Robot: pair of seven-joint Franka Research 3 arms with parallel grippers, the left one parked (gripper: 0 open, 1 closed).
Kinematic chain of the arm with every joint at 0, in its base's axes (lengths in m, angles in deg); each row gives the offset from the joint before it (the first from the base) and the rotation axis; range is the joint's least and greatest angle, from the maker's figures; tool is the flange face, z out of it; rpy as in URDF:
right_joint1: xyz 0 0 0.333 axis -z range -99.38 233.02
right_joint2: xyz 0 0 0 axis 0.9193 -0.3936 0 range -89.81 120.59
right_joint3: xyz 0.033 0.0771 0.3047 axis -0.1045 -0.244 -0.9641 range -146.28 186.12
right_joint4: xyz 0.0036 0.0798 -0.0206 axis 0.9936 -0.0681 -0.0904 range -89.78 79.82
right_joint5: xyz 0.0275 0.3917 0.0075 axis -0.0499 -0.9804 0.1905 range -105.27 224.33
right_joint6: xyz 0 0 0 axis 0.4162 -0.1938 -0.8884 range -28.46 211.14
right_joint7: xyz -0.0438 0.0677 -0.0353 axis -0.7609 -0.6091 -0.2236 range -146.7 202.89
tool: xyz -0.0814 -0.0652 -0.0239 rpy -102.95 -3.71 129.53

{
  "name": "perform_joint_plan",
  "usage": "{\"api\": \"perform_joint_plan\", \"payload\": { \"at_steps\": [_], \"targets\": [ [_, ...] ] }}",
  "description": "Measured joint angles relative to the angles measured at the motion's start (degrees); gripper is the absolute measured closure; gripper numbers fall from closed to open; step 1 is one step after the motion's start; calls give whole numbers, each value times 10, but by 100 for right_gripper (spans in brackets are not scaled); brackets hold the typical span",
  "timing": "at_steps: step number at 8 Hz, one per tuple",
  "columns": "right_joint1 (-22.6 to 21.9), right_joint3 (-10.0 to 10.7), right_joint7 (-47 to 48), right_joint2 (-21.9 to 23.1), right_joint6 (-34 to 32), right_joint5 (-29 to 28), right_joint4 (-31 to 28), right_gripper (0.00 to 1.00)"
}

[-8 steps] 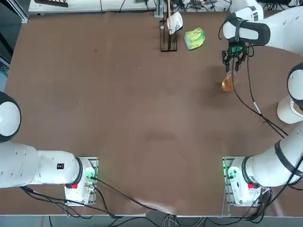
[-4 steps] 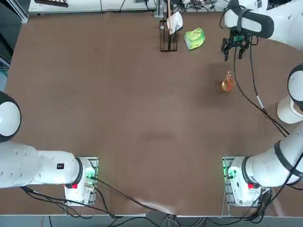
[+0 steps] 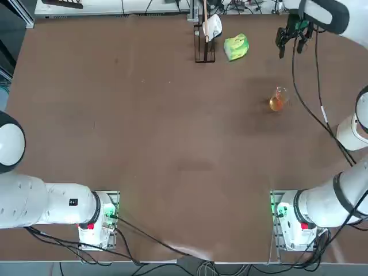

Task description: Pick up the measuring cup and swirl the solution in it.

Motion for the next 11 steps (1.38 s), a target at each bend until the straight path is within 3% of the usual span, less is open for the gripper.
{"api": "perform_joint_plan", "payload": {
  "at_steps": [3,7,11],
  "targets": [
    [45,8,-45,58,-14,-66,14,0],
    [54,8,-47,89,-108,-77,96,0],
    [88,7,-52,172,-96,-103,24,0]
  ]
}}
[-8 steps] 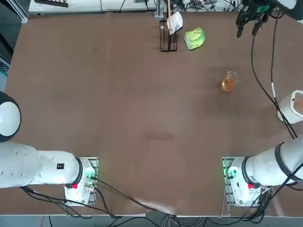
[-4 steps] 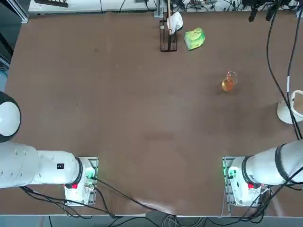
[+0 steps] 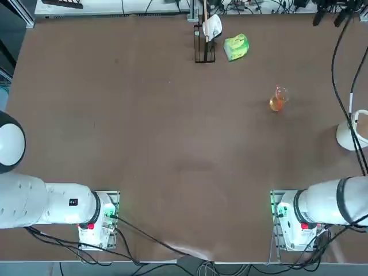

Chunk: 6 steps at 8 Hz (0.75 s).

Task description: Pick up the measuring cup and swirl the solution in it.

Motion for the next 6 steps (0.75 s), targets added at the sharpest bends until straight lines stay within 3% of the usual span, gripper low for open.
{"api": "perform_joint_plan", "payload": {
  "at_steps": [6],
  "targets": [
    [3,-7,1,1,48,14,-10,0]
  ]
}}
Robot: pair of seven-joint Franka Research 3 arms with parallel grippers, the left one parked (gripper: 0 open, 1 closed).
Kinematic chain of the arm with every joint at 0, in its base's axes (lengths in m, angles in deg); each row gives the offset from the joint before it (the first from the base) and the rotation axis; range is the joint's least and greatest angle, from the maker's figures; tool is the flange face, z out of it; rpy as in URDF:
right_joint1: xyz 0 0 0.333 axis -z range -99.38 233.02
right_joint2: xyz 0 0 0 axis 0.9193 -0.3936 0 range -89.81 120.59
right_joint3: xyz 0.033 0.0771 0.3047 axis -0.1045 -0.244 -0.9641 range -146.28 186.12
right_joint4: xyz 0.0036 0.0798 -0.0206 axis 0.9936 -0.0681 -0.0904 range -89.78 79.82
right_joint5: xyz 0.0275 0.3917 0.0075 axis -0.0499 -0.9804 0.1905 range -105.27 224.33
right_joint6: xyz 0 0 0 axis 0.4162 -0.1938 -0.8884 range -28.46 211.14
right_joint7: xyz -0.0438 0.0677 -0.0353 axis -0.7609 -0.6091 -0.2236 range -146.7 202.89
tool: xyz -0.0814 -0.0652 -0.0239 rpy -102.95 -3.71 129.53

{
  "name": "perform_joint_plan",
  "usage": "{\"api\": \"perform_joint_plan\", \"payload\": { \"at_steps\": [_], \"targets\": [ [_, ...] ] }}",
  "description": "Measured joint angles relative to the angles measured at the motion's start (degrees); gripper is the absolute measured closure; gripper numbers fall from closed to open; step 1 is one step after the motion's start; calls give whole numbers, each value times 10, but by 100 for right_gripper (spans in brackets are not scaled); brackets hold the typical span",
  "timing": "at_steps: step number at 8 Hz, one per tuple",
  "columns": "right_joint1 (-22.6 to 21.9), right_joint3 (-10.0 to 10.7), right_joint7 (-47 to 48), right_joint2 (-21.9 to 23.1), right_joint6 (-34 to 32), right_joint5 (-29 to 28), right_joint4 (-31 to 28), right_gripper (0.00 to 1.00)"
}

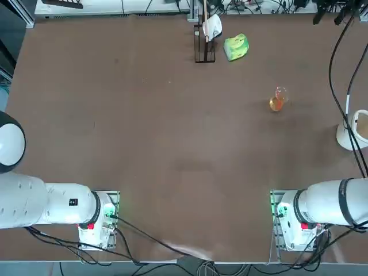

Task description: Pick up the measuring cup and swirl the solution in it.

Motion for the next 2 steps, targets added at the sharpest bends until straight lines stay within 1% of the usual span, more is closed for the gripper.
{"api": "perform_joint_plan", "payload": {
  "at_steps": [2],
  "targets": [
    [4,1,0,-6,20,3,0,0]
  ]
}}
